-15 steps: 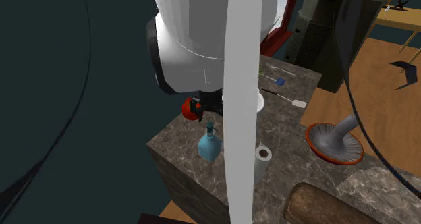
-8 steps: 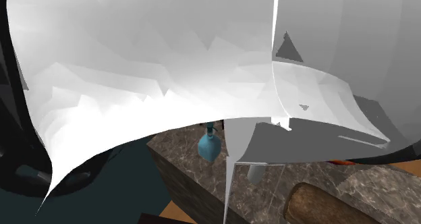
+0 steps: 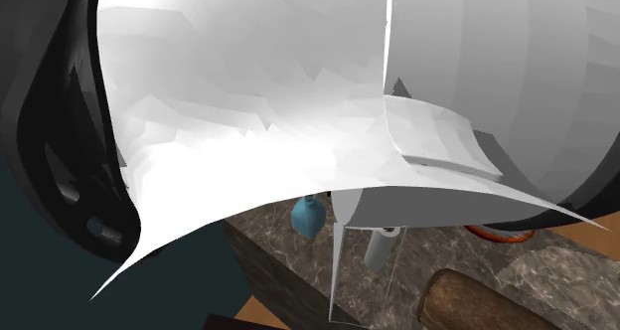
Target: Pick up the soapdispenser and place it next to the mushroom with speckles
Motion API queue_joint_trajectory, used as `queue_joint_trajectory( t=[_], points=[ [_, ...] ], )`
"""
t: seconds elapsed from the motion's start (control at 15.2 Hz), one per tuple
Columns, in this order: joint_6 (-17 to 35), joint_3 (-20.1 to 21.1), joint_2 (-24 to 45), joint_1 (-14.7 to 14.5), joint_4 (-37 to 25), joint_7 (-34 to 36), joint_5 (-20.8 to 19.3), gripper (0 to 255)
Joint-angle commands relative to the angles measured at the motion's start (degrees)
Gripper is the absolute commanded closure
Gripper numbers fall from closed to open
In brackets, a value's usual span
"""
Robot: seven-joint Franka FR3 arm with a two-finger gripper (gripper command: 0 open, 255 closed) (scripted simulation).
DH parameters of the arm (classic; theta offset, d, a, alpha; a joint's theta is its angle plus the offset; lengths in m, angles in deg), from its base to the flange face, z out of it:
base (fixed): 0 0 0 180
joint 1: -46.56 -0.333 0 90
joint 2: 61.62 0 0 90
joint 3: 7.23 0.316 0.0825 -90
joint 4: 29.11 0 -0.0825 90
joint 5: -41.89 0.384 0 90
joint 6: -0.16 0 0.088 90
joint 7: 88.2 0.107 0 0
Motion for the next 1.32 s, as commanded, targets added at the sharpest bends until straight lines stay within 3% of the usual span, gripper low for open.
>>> queue_joint_trajectory(
  t=[0.0, 0.2, 0.26, 0.86, 1.25],
  points=[
    [0.1, 0.0, 0.0, 0.0, 0.0, 0.0, 0.0, 0],
    [0.0, 0.0, 0.0, 0.0, 0.0, 0.0, 0.0, 0],
    [0.0, 0.0, 0.0, 0.0, 0.0, 0.0, 0.0, 255],
    [0.1, 0.0, 0.0, 0.0, 0.0, 0.0, 0.0, 255],
    [-3.2, 0.6, -3.6, 0.4, 0.3, -0.7, 0.9, 255]
  ],
)
